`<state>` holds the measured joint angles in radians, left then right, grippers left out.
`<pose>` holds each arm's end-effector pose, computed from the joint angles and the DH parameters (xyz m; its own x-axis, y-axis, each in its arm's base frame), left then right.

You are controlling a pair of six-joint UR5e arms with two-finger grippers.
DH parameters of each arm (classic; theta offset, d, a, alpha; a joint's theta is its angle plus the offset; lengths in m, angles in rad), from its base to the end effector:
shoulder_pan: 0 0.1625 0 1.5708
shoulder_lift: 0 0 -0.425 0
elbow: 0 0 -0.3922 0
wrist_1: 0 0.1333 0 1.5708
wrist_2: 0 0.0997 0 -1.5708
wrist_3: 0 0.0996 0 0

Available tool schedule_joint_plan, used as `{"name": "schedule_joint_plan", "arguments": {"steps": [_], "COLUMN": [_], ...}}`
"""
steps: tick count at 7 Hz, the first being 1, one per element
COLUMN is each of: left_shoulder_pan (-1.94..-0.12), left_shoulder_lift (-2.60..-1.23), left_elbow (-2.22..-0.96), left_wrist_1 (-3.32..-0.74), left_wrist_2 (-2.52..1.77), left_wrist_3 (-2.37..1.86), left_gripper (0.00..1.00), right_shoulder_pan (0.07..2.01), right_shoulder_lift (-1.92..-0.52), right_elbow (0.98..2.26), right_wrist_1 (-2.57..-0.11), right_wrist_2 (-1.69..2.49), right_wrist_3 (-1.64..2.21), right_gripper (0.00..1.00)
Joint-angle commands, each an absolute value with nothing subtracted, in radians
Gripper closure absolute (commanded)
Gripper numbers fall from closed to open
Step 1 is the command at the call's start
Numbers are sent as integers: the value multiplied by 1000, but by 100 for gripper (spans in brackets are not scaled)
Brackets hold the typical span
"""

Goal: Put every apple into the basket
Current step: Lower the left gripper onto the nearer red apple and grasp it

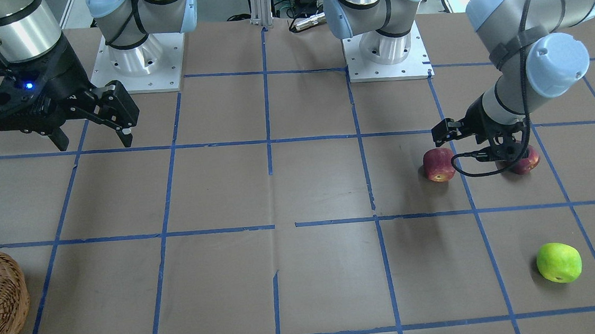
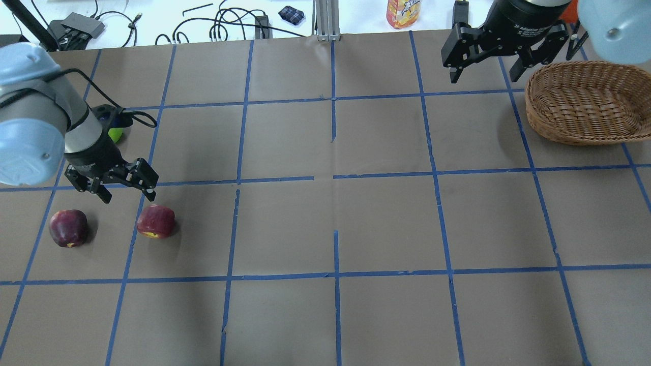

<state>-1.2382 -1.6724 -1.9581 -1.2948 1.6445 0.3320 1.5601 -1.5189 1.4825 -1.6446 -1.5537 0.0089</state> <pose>0.0330 -0.4814 0.2830 -1.0000 0.0072 0.0008 0.0072 0.9747 0.2232 0.1294 -0.5254 0.5132 -0.9997 0.0177 -0.0180 0.0195 0.9938 -0.1098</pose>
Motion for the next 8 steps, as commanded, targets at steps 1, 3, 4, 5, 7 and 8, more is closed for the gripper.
{"name": "schedule_joint_plan", "arguments": {"steps": [1, 3, 4, 5, 7, 8], "left_shoulder_pan": [-1229, -1229, -1232, -1233, -1291, -1357], "left_shoulder_lift": [-1716, -1758, -1766, -1738, -1686, -1690], "left_elbow": [-2113, -2157, -2146, -2126, -2094, -2091], "left_wrist_1": [-1040, -965, -928, -922, -960, -963], "left_wrist_2": [1644, 1643, 1649, 1638, 1530, 1426], "left_wrist_3": [371, 399, 399, 397, 365, 266], "left_gripper": [0, 0, 91, 100, 100, 100], "right_shoulder_pan": [1560, 1560, 1560, 1560, 1562, 1562], "right_shoulder_lift": [-1525, -1511, -1517, -1516, -1519, -1520], "right_elbow": [1483, 1479, 1482, 1482, 1470, 1473], "right_wrist_1": [-1640, -1644, -1643, -1643, -1632, -1629], "right_wrist_2": [-1565, -1563, -1560, -1556, -1551, -1551], "right_wrist_3": [6, 9, 6, 9, 9, 9], "right_gripper": [0, 0, 0, 0, 0, 0]}}
